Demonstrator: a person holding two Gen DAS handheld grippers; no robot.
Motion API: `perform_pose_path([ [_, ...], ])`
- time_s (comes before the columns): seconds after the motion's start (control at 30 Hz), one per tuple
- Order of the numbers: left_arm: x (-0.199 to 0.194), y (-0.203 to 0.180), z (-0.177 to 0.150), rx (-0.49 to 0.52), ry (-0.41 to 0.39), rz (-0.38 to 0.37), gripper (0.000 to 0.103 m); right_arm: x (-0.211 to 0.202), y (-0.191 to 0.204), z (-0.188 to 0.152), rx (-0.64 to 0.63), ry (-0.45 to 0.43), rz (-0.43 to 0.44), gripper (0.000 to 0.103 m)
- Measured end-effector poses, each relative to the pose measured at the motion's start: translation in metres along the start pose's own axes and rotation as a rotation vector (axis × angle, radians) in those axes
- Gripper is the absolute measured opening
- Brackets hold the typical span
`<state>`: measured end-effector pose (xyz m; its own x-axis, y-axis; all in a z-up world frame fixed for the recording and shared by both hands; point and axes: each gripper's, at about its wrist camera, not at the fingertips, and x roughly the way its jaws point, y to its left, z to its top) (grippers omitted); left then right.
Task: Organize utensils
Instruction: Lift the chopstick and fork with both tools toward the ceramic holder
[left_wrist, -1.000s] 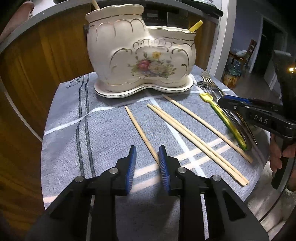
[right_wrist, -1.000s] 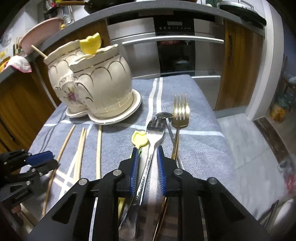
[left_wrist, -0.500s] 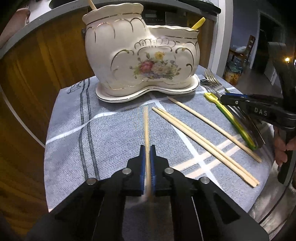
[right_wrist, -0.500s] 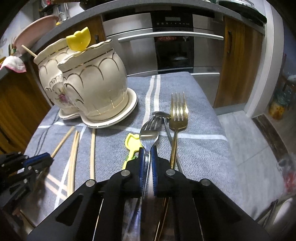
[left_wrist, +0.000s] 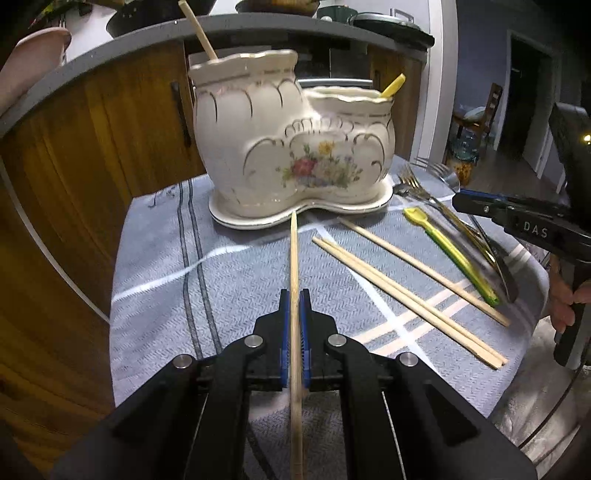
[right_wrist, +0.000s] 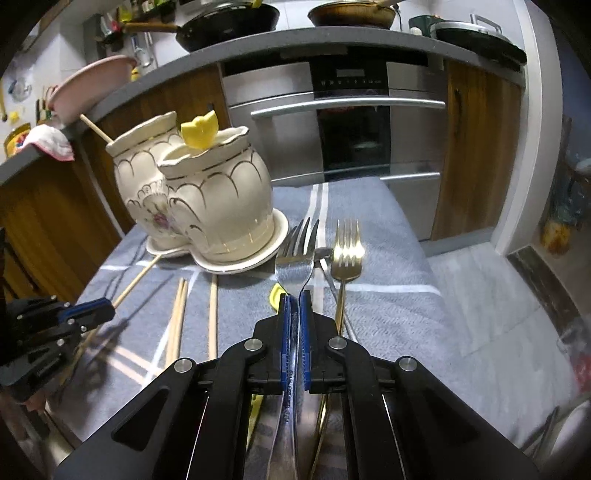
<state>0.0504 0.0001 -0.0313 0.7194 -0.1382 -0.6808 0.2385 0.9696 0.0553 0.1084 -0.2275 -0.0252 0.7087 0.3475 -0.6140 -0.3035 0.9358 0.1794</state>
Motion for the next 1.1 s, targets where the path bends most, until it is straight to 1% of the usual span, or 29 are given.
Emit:
perform_pose_path([
  [0.1, -0.008, -0.001, 0.001, 0.006, -0.037, -0.014, 0.005, -0.008, -0.001, 0.001, -0.001, -0.03, 0.009, 0.006],
  [0.3, -0.026, 0.002, 0.005, 0.01, -0.131, -0.029, 0.005, -0.035, 0.002, 0.003, -0.035, -0.151, 0.009, 0.006],
  [0.47, -0.029, 0.006, 0.005, 0.005, -0.156, -0.034, 0.005, -0.052, 0.007, 0.003, -0.087, -0.241, -0.004, 0.006],
  [0.67, -0.035, 0.005, 0.005, 0.01, -0.191, -0.041, 0.005, -0.065, 0.015, 0.003, -0.138, -0.322, -0.023, 0.006],
  [0.87, -0.043, 0.006, 0.005, 0.008, -0.227, -0.054, 0.005, -0.073, 0.022, 0.005, -0.161, -0.37, -0.023, 0.006],
  [1.03, -0.061, 0.007, 0.01, 0.005, -0.306, -0.061, 0.005, -0.082, 0.027, 0.007, -0.16, -0.382, -0.006, 0.006],
  [1.1, -0.072, 0.009, 0.016, 0.003, -0.356, -0.063, 0.005, -0.087, 0.029, 0.011, -0.166, -0.392, 0.0, 0.006],
])
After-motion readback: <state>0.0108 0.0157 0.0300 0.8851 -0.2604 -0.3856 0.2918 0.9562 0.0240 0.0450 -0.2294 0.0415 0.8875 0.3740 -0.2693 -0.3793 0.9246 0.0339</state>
